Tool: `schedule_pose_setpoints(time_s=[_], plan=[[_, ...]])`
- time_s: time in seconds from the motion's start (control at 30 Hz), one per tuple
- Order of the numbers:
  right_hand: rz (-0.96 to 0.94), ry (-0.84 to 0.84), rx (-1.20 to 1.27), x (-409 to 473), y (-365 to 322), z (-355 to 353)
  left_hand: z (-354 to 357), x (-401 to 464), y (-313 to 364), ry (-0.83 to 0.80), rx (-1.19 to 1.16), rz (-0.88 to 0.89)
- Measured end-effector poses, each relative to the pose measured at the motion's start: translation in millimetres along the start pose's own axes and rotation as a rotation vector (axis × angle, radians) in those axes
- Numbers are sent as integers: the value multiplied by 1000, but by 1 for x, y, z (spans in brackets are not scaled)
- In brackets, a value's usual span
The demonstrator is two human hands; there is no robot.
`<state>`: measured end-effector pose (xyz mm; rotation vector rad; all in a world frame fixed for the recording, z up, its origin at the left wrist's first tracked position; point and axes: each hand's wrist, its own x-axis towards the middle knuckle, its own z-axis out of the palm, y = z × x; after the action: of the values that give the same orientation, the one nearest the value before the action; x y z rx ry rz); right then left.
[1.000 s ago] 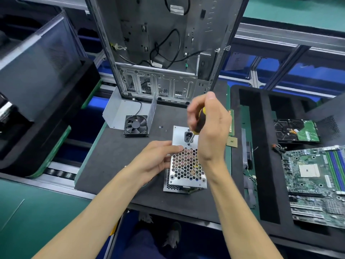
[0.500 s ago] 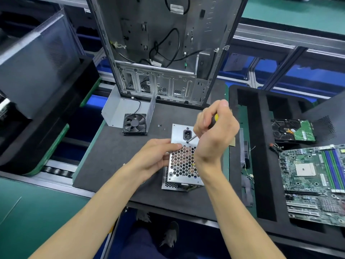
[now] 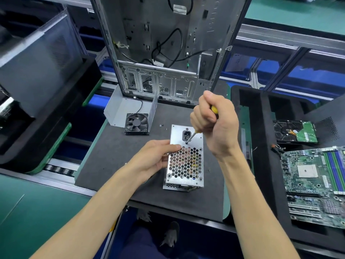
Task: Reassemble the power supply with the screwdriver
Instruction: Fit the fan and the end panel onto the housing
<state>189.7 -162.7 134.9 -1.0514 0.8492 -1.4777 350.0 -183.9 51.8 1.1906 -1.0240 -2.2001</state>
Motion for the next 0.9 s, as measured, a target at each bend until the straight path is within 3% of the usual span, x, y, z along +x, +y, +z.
schedule_pose_setpoints(time_s=[0.37,0.6,0.67,0.73,0.8,0.9], plan=[[-135,162,-86,-3,7,13,4,5,1,15,27,0],[-140,170,-80,-5,-20,8,5,4,0,19,62,10],[-177,261,-266,-5,-27,-3,7,3,-1,29,105,8],[-150,407,-716,-6,-20,-17,13,2,-1,50,169,27],[84,471,-1124,-10,-1,-32,20,2,0,92,244,81],[519,316,-1268,-23,23,-43,31,5,0,131,378,158]])
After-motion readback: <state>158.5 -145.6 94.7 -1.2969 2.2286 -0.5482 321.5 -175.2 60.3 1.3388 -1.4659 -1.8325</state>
